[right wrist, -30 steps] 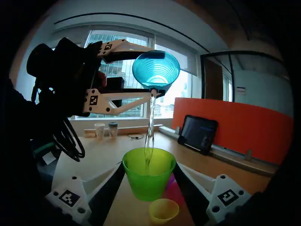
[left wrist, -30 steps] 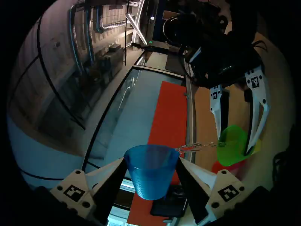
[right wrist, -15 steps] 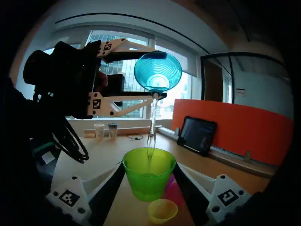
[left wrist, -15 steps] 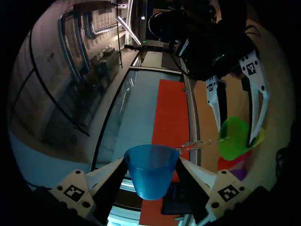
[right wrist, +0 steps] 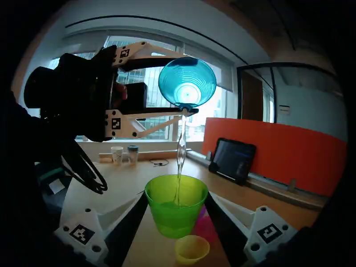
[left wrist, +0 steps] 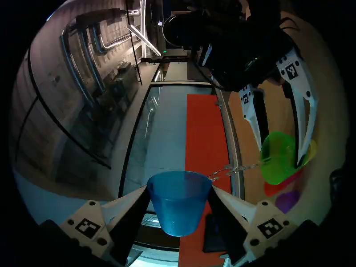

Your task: Pour water

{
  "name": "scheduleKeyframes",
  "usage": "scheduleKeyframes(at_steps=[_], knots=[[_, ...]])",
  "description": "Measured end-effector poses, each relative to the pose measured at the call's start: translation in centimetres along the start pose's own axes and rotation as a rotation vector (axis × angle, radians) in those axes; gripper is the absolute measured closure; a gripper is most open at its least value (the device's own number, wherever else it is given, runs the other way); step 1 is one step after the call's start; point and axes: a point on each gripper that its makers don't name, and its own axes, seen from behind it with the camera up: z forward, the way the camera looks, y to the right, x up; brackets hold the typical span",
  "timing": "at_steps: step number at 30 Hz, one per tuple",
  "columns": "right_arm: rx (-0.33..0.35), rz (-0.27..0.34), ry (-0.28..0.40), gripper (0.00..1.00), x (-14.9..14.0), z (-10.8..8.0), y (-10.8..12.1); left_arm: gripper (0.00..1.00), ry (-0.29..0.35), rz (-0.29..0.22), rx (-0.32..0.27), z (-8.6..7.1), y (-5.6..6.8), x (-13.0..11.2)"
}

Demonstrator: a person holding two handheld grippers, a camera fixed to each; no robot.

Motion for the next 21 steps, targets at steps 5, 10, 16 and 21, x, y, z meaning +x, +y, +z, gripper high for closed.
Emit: scheduleKeyframes(at_steps=[5, 10, 16, 21], knots=[[-0.002, -0.005, 0.003, 0.09, 0.2, 0.1, 0.0, 0.13, 0.003, 0.044, 0.009, -0.3, 0.0, 0.4], [-0.002, -0.005, 0.006, 0.09, 0.3, 0.1, -0.1, 0.13, 0.006, 0.084, 0.013, -0.3, 0.0, 0.8], [-0.004, -0.004, 0.012, 0.09, 0.5, 0.0, -0.1, 0.13, 0.016, 0.143, 0.017, 0.0, 0.0, 1.4], [-0.007, -0.002, 0.018, 0.09, 0.7, -0.2, -0.1, 0.14, 0.021, 0.174, 0.022, 0.2, -0.1, 1.7]])
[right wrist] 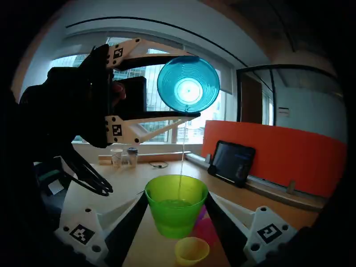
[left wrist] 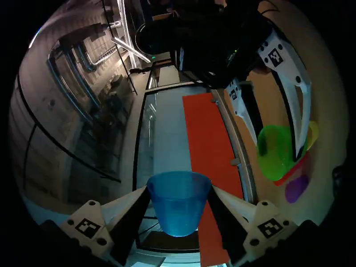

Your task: Pour water

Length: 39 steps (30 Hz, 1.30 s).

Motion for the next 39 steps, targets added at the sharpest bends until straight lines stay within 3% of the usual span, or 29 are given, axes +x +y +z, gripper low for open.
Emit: scheduleKeyframes(at_steps=[8, 14, 19, 39], knots=[[-0.006, 0.005, 0.005, 0.09, 0.0, -0.2, 0.3, 0.14, 0.009, 0.031, 0.012, -0.2, -0.2, 0.4], [-0.007, 0.004, 0.006, 0.09, -0.1, -0.3, 0.4, 0.13, 0.011, 0.000, 0.013, 0.0, -0.4, 0.3], [-0.011, 0.007, 0.011, 0.09, 0.0, -0.2, 0.5, 0.13, 0.017, -0.088, 0.002, 0.0, -0.2, 0.1], [-0.029, 0.009, 0.022, 0.09, 0.1, -0.4, 0.9, 0.14, -0.020, -0.539, -0.024, 0.5, 0.8, -2.4]])
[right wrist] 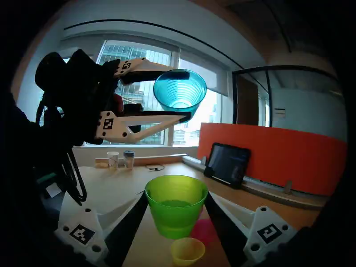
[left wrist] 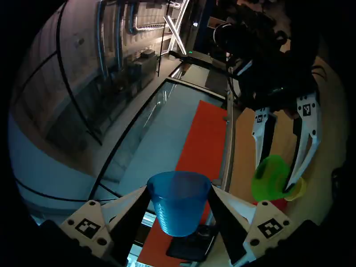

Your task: Pour water

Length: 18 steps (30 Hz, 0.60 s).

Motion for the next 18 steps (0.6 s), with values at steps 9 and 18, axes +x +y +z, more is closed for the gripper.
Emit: scheduleKeyframes(at_steps=[9, 18], knots=[[-0.009, 0.003, 0.003, 0.09, 0.0, -0.2, 0.4, 0.13, -0.028, -0.188, 0.009, 0.2, -0.8, -1.6], [-0.017, 0.007, 0.004, 0.09, 0.1, -0.4, 0.7, 0.14, -0.058, -0.436, 0.011, 0.0, -1.6, -3.3]])
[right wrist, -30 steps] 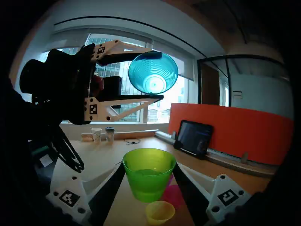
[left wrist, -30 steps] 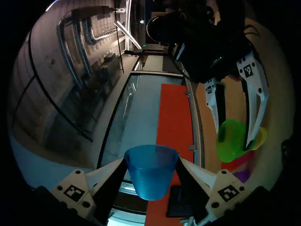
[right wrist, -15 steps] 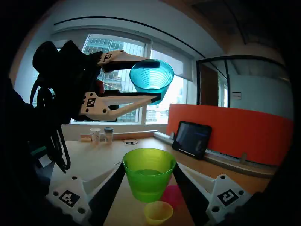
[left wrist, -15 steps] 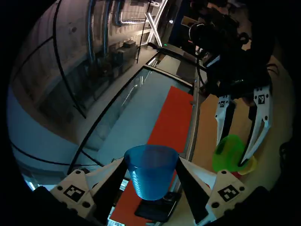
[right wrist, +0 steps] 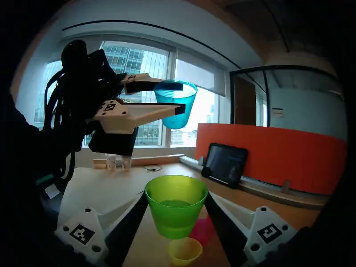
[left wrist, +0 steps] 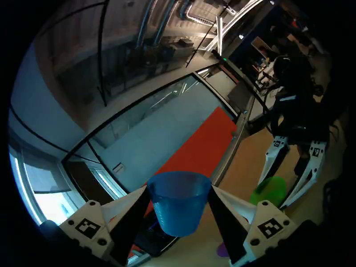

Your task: Pour water

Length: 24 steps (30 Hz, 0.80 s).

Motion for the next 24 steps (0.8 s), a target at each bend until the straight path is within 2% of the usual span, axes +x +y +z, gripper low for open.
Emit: scheduleKeyframes(at_steps=[11, 17, 24], knots=[[-0.011, -0.001, 0.001, 0.09, 0.1, -0.1, 0.5, 0.13, -0.047, -0.265, -0.034, 0.3, -0.5, -1.7], [-0.013, -0.003, 0.000, 0.09, 0.2, -0.1, 0.6, 0.13, -0.046, -0.430, -0.069, 0.0, -0.5, -1.8], [-0.015, -0.004, 0.000, 0.09, 0.3, -0.1, 0.7, 0.13, -0.042, -0.577, -0.096, 0.0, -0.3, -2.2]])
